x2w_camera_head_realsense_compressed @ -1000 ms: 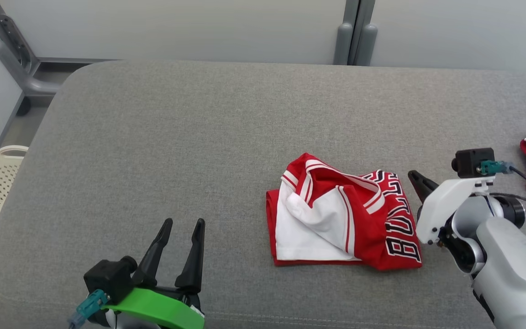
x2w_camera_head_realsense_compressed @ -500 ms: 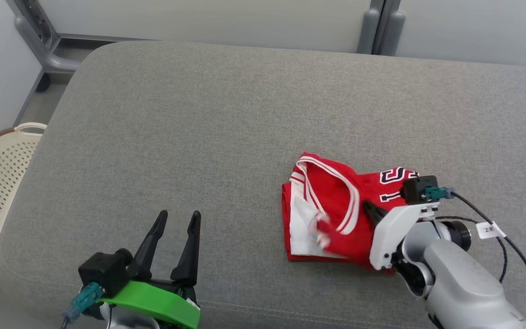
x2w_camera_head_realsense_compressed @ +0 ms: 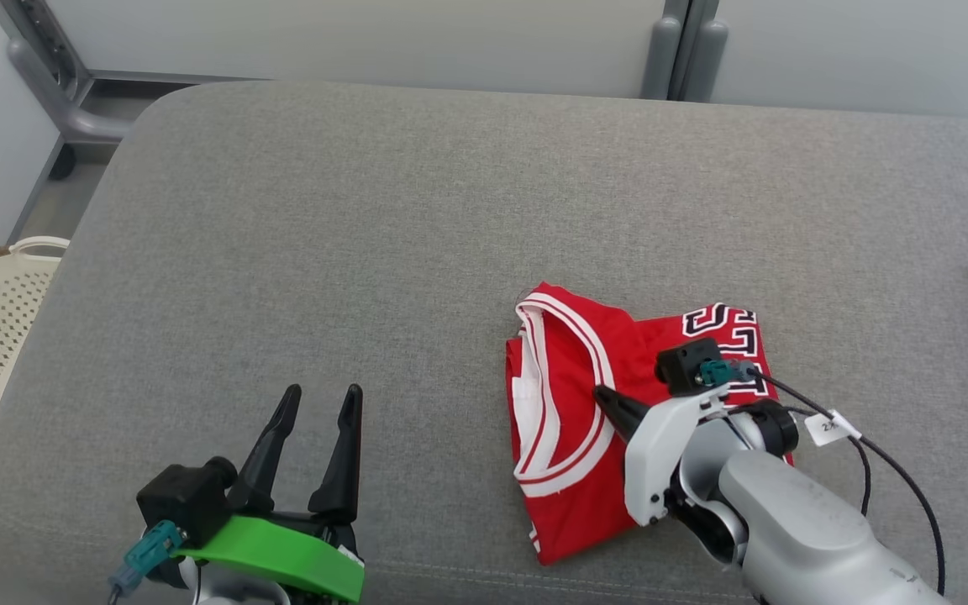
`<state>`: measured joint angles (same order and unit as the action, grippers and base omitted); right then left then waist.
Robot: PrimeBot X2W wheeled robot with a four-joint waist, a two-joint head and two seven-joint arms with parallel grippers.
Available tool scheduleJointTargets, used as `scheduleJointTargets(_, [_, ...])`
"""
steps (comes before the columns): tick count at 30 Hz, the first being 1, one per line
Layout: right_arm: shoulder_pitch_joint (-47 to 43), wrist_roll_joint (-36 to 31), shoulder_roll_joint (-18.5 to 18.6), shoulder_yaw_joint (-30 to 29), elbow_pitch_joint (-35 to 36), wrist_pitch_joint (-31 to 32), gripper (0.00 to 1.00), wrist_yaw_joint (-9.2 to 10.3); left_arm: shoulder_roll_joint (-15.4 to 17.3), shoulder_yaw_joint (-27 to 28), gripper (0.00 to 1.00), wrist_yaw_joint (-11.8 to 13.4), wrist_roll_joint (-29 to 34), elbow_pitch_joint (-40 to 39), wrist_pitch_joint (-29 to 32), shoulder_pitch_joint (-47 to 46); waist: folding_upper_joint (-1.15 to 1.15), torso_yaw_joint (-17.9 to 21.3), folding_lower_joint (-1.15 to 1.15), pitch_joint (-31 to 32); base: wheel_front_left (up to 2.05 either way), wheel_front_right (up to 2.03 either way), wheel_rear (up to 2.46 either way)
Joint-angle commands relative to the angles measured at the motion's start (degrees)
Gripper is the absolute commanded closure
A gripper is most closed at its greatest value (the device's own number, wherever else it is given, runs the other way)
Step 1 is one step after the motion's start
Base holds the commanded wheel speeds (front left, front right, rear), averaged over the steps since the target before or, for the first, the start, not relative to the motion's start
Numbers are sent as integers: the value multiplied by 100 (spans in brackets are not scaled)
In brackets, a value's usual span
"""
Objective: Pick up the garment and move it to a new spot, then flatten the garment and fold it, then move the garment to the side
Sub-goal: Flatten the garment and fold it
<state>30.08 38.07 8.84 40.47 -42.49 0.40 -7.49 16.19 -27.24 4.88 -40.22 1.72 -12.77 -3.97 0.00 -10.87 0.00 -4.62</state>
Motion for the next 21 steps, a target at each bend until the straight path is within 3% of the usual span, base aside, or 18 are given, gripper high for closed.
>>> scheduleJointTargets(1, [117,20,91,56,45,-86,100,1,-2,33,0,18,-42,-2,-38,22,0,74,0,20,0,0,0])
scheduleJointTargets(10, [444,224,696,-256,444,-392,100,2,-53,30,0,12,-69,47,-87,103,0,397,0,176,0,0,0])
scheduleJointTargets(12, [423,241,873,-432,482,-370,82,2,-63,26,0,9,-71,55,-99,123,0,448,0,207,0,0,0])
scheduleJointTargets(14, [329,283,1023,-614,487,-323,45,2,-69,18,0,5,-73,60,-103,141,0,483,0,227,0,0,0])
scheduleJointTargets(15, [273,294,1086,-705,492,-306,0,2,-71,15,0,4,-70,60,-106,146,0,496,0,235,0,0,0])
scheduleJointTargets(21, [-114,381,1315,-1126,532,-28,0,2,-20,21,0,4,-36,22,-127,151,0,511,0,205,0,0,0])
